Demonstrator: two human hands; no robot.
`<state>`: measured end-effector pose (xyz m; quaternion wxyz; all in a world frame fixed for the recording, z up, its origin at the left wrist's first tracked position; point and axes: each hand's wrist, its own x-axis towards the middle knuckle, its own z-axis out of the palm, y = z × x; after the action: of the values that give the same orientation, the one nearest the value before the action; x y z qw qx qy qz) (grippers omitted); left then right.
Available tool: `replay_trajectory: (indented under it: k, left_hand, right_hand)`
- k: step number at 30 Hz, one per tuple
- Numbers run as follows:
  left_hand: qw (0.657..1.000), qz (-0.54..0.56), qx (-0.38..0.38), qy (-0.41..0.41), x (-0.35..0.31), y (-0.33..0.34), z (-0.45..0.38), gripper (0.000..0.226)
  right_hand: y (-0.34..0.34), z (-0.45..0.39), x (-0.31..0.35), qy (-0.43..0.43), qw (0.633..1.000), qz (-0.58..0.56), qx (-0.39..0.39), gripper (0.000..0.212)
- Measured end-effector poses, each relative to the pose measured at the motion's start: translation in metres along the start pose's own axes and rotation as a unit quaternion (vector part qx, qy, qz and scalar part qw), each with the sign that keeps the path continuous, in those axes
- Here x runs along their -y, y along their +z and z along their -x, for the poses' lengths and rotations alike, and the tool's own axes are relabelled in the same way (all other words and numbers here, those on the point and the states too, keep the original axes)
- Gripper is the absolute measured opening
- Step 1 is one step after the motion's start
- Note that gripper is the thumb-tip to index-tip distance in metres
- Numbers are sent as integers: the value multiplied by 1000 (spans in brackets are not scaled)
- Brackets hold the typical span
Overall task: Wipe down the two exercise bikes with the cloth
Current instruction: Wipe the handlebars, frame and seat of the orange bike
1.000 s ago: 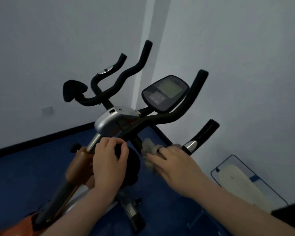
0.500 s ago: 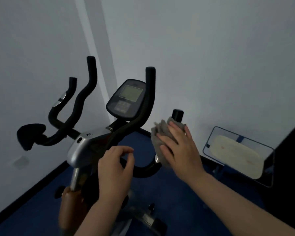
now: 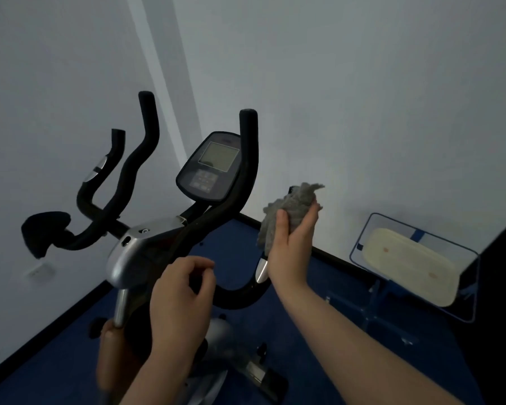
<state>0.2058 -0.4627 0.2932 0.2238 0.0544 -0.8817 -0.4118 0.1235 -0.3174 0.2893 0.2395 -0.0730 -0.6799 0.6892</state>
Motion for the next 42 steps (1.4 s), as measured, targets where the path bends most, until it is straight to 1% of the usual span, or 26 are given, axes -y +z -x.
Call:
replay_trajectory:
  k: [2, 4, 5, 7, 10, 11, 13, 15, 16, 17, 19, 20, 22, 23, 25, 27, 29, 31, 35, 38, 40, 42]
  left_hand:
    - [1000, -6, -5, -4, 0, 1, 0, 20]
    - [1000, -7, -6, -6, 0, 1, 0, 21]
    - [1000, -10, -7, -3, -1, 1, -1, 22]
    - [1000, -18, -10, 1, -2, 1, 0, 23]
    - [1000, -22, -19, 0, -4, 2, 1, 24]
    - [999, -24, -21, -1, -4, 2, 1, 24]
    - [999, -32, -20, -1, -3, 2, 1, 25]
    - [999, -32, -19, 2, 0, 2, 1, 23]
    - [999, -27, -17, 1, 0, 1, 1, 21]
    - [1000, -24, -16, 1, 0, 1, 2, 19]
    - [1000, -23, -18, -2, 1, 1, 2, 18]
    - [999, -27, -17, -6, 1, 2, 2, 18]
    - [999, -37, -15, -6, 1, 1, 1, 19]
    - [999, -42, -15, -1, 0, 1, 0, 19]
    - [999, -45, -13, 5, 1, 1, 0, 18]
    - [1000, -21, -22, 5, 1, 2, 0, 17]
    - [999, 15, -30, 1, 2, 0, 4, 16]
    - [999, 19, -40, 7, 7, -5, 9, 15]
    - [994, -60, -73, 49, 24, -18, 17, 18]
    - [992, -53, -89, 70, 30, -20, 19, 21]
    - [991, -31, -102, 77, 31, -18, 18, 19]
    - [990, -28, -104, 91, 32, -17, 16, 13]
  right_hand:
    - [-3, 0, -3, 5, 1000, -16, 16, 51]
    - [-12, -10, -1, 10, 997, -36, 63, 37]
    - [-17, -17, 1, 10, 995, -46, 85, 34]
    - [-22, -23, 3, 12, 991, -89, 104, 38]
    - [-16, -3, -6, 43, 983, -160, 79, 47]
    - [-13, 9, -13, 52, 983, -158, 73, 50]
    - [-13, 26, -21, 64, 985, -138, 85, 53]
    - [-15, 17, -17, 72, 984, -127, 99, 42]
    - [-17, 5, -10, 69, 985, -123, 95, 37]
    - [-19, -8, -1, 55, 987, -123, 86, 37]
    - [-17, -25, 13, 22, 989, -136, 58, 43]
    - [-13, -23, 12, 22, 988, -146, 36, 45]
    - [-5, 2, 1, 50, 985, -163, 6, 45]
    - [-2, 20, -7, 69, 984, -162, 5, 46]
    - [-3, 47, -15, 105, 982, -159, 21, 50]
    - [-6, 45, -16, 136, 977, -160, 39, 54]
    - [-14, 34, -8, 152, 971, -173, 63, 53]
    - [-11, 37, -7, 149, 970, -191, 38, 46]
    - [21, 93, -16, 150, 972, -175, -54, 53]
    - [36, 106, -17, 145, 964, -189, -119, 49]
    - [41, 111, -16, 165, 957, -203, -125, 48]
    - [47, 122, -17, 209, 948, -217, -99, 52]
